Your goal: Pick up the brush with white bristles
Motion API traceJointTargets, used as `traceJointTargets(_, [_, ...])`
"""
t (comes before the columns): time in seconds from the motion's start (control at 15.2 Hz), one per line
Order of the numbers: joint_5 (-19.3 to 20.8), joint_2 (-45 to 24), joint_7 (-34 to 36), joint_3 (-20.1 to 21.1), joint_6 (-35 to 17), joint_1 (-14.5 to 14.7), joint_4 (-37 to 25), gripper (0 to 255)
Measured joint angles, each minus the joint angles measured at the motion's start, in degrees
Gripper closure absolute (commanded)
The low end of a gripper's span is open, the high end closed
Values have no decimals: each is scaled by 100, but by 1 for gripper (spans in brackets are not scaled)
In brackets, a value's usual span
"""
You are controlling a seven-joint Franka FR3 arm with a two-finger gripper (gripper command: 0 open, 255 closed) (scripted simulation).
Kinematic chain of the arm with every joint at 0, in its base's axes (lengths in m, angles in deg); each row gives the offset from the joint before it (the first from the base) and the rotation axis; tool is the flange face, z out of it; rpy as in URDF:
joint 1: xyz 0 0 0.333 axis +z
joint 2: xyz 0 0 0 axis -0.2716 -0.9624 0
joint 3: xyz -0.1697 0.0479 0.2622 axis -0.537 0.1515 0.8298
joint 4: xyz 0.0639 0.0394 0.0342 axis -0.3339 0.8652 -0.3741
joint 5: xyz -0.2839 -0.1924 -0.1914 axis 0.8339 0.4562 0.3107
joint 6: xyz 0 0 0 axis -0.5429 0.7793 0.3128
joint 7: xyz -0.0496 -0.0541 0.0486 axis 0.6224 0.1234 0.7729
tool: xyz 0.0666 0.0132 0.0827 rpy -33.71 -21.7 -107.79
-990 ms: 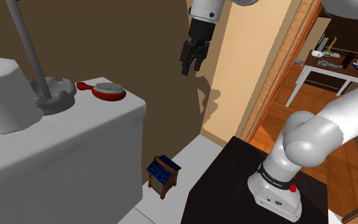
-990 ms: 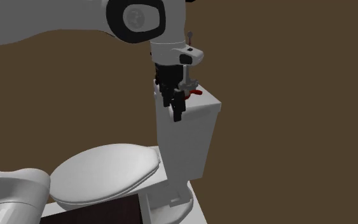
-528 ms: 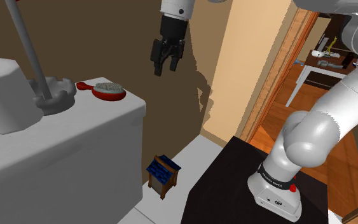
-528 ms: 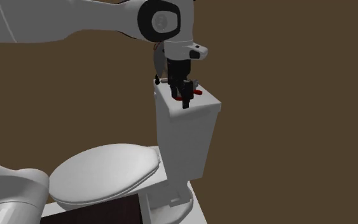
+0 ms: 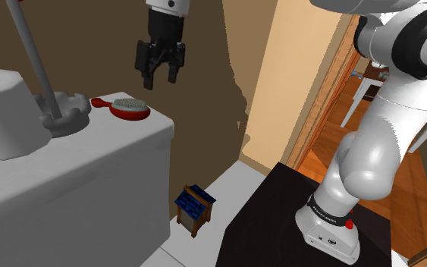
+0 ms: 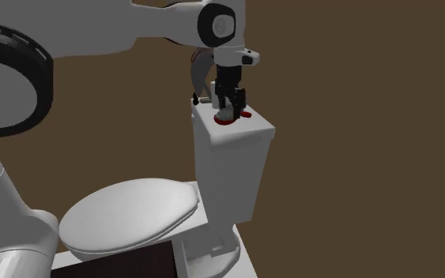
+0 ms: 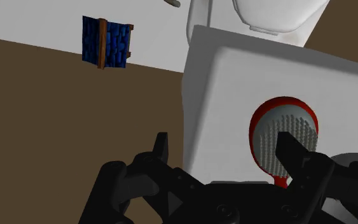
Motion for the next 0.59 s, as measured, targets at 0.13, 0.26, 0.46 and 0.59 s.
traceJointTargets(0.13, [190, -446, 214, 135, 55, 164, -501, 0])
traceJointTargets(0.26, [434, -1004, 415, 241, 242, 371, -1232, 0])
traceJointTargets(0.46, [769, -1753, 626, 325, 514, 711, -2231, 0])
traceJointTargets(0.59, [809, -1849, 641, 327, 445, 749, -2256, 0])
